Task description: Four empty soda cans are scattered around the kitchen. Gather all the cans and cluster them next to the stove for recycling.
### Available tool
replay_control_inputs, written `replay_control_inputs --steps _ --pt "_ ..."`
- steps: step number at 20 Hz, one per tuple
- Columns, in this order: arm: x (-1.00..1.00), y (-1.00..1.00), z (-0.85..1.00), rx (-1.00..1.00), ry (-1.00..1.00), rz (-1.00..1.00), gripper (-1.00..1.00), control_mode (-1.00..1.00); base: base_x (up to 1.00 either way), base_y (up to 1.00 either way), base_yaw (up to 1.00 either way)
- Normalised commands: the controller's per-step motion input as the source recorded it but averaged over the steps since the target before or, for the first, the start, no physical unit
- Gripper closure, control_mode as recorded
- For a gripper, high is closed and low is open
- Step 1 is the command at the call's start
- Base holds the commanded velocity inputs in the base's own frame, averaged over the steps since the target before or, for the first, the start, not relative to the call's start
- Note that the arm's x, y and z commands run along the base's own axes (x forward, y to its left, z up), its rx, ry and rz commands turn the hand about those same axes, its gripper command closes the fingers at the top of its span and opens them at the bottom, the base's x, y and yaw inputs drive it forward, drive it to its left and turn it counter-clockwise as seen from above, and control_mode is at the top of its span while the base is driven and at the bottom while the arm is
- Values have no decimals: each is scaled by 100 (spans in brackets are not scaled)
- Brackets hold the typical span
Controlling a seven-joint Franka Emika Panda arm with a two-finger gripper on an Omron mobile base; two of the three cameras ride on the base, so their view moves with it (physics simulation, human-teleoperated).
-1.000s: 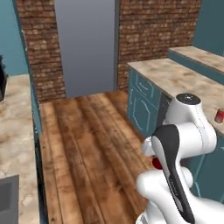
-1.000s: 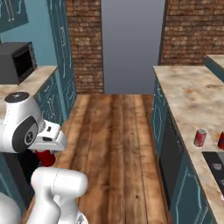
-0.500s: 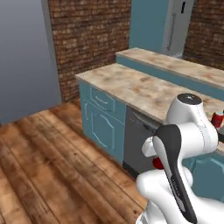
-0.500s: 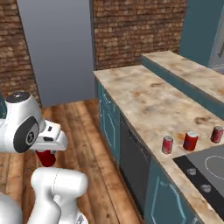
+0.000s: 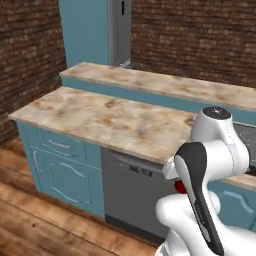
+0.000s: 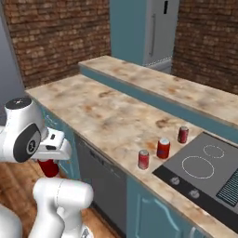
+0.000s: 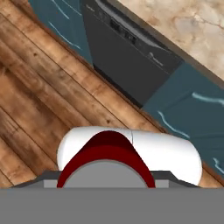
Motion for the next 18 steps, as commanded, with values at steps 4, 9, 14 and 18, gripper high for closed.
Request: replay_control_inputs --steps 4,9,14,18 --pt "0 0 0 0 0 0 100 100 99 10 -61" --pt "0 0 0 0 0 0 100 100 100 39 -55" --pt "0 0 0 0 0 0 100 100 100 10 -56" --pt "0 0 0 0 0 0 100 100 100 -32 -31"
